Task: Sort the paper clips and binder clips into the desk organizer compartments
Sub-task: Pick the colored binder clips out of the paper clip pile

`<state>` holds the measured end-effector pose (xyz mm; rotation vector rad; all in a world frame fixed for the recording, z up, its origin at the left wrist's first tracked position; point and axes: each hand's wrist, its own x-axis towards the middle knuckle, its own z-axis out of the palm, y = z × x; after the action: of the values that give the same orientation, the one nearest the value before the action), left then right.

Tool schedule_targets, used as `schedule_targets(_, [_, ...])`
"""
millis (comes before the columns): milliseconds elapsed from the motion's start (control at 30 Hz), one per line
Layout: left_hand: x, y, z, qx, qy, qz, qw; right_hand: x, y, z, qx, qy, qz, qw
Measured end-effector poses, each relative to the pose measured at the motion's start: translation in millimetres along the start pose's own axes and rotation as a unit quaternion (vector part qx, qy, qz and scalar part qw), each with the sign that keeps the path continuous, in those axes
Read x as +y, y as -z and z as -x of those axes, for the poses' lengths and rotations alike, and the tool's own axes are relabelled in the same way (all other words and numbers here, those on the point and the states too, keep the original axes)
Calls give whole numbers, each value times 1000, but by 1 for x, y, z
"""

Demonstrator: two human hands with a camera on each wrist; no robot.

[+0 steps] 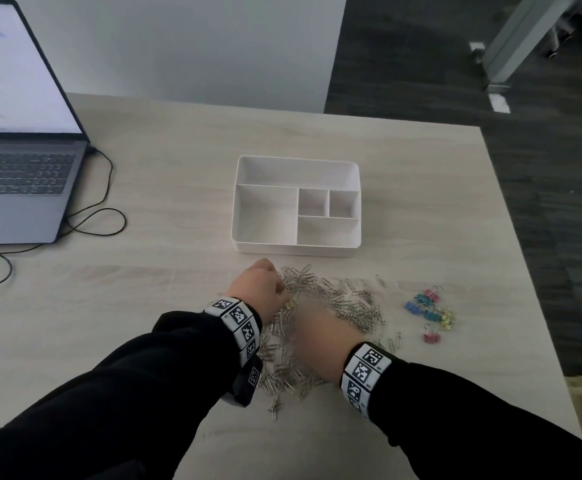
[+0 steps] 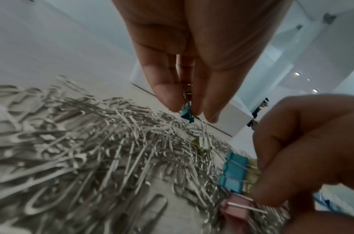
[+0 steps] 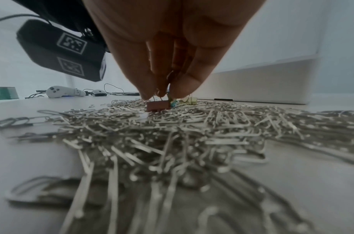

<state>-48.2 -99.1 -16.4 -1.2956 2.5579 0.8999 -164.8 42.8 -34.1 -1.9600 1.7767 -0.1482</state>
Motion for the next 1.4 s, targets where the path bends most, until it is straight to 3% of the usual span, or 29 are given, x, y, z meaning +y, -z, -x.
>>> schedule_targets(267, [13,-6,-13,-23,-25,-18,999,4,2,-1,20,8,-39,999])
schedule_targets(467, [6,5,-5,15,6,22,1000,13,9,2,43,-20,-103,994])
schedule_targets(600, [6,10,3,34,15,63,997,29,18,20,72,-72,-131,986])
schedule_targets(700, [15,4,2,31,9,71,997,55,27,42,108,-169,-162,966])
schedule_targets(833, [47,-10,-6,1,-18,82,996,91,36,77,125,-295,-179,930])
schedule_targets(1100, [134,-48,-23,-78,-88,61,991,132,29,136,172,-393,-184,884])
schedule_targets(1233, [170,-67,-27,-117,-114,21,986,145,25,151,204,-401,-206,869])
schedule_targets(1400, [199,-89,-30,-140,-119,7,983,147,23,166,235,-361,-227,874])
